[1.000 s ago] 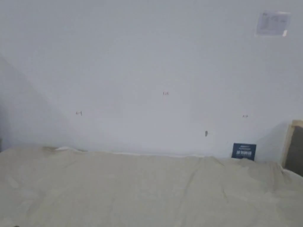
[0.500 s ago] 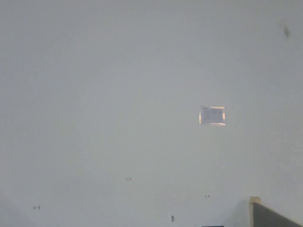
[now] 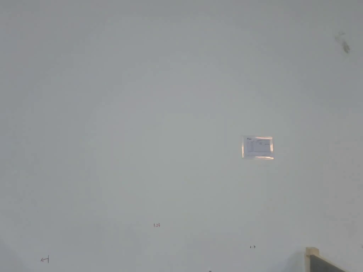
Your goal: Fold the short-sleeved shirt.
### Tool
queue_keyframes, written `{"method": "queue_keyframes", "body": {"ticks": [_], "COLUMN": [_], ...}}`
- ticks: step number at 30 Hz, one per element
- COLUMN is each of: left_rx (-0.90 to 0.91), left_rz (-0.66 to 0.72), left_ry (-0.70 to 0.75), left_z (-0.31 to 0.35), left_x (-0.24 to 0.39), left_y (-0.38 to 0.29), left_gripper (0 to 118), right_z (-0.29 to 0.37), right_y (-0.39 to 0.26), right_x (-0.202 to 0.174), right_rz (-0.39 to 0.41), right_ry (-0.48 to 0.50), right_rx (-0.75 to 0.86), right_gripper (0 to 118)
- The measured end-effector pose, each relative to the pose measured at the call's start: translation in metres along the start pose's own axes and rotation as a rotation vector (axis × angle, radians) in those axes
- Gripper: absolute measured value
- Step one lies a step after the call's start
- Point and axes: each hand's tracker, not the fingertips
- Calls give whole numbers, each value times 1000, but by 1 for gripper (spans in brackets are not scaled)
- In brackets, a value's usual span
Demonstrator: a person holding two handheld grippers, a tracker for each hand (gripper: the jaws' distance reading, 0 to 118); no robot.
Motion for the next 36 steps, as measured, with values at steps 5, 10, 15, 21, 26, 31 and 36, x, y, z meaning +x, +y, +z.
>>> {"method": "queue_keyframes", "body": {"ticks": [5,10,15,21,26,31,36], "left_rx": [7,11,22,28,30,24,24], "left_rz": [10,39,35,41,37,44,51], "left_ry": [-3,-20,-23,-26,-32,-31,-28], "left_z": [0,-2,-2,-4,-5,-4,-2], "left_x": [-1,-5,-3,0,1,1,-2], "left_y": [3,4,3,4,4,5,7], "left_gripper": [111,111,111,111,111,111,111], "right_z": [5,12,15,10,4,-4,-5], "right_y": [4,10,14,12,7,13,17], "right_x": [-1,1,6,6,2,5,2], "right_rz": [-79,-173,-226,-234,-226,-233,-218], "right_ry": [-58,-73,-76,-112,-123,-85,-85], "right_rx": [-28,-54,-74,-88,-103,-156,-166], "right_gripper": [118,118,118,118,118,118,118]}}
